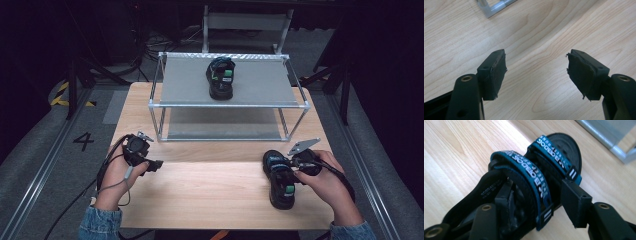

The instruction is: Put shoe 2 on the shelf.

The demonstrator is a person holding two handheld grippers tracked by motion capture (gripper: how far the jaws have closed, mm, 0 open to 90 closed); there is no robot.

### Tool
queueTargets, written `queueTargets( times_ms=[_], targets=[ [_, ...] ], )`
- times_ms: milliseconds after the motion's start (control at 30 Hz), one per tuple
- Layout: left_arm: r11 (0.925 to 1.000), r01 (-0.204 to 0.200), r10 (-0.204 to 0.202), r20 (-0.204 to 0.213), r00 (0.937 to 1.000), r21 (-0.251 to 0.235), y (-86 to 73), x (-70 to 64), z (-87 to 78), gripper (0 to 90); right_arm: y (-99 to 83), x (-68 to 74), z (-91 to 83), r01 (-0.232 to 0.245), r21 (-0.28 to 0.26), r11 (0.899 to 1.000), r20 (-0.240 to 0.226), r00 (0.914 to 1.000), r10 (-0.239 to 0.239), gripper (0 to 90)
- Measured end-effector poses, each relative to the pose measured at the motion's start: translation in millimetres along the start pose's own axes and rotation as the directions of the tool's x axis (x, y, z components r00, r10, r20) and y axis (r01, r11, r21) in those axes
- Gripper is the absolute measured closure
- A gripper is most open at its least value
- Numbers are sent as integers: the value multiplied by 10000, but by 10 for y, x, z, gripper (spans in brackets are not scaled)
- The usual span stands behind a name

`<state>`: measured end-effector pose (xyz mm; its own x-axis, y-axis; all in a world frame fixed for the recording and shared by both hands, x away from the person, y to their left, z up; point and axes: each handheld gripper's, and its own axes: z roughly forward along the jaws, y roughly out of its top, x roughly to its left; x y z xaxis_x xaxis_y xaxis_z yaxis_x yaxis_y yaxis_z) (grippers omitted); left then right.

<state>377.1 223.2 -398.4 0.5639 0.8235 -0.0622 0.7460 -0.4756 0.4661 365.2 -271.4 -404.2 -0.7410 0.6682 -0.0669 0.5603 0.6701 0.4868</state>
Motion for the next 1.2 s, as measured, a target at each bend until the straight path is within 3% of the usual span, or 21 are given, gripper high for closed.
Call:
queueTargets(
  times_ms=[67,233,367,500,667,833,1100,1200],
  targets=[
    [10000,32,-32,25,10000,-28,-26,16,-4,314,24,0,12,-50,-24,10000,-358,9993,49,584],
    [9998,161,-160,117,9998,-92,-83,63,-15,313,65,-8,-11,123,85,9999,-403,9991,-119,681],
    [9989,354,-351,114,9993,-294,-140,105,-66,313,104,-40,-82,-35,161,9999,-1095,9940,52,697],
    [9982,486,-484,85,9988,-341,-192,145,-75,312,178,-38,-182,70,-211,9998,-1366,9906,-98,697],
    [9982,514,-511,91,9986,-303,-230,166,-64,310,349,-18,-377,13,-416,9991,-1461,9892,-74,693],
    [9990,276,-274,79,9996,-344,-248,182,-68,304,506,-6,-562,-212,-572,9981,-1530,9881,122,686],
    [9986,409,-410,-23,9992,-322,-270,242,-77,296,719,-21,-821,-390,-703,9968,-1618,9865,272,684],
    [9979,484,-479,125,9988,-427,-271,262,-99,294,805,-36,-918,-342,-761,9965,-1695,9853,209,684]
  ],
)
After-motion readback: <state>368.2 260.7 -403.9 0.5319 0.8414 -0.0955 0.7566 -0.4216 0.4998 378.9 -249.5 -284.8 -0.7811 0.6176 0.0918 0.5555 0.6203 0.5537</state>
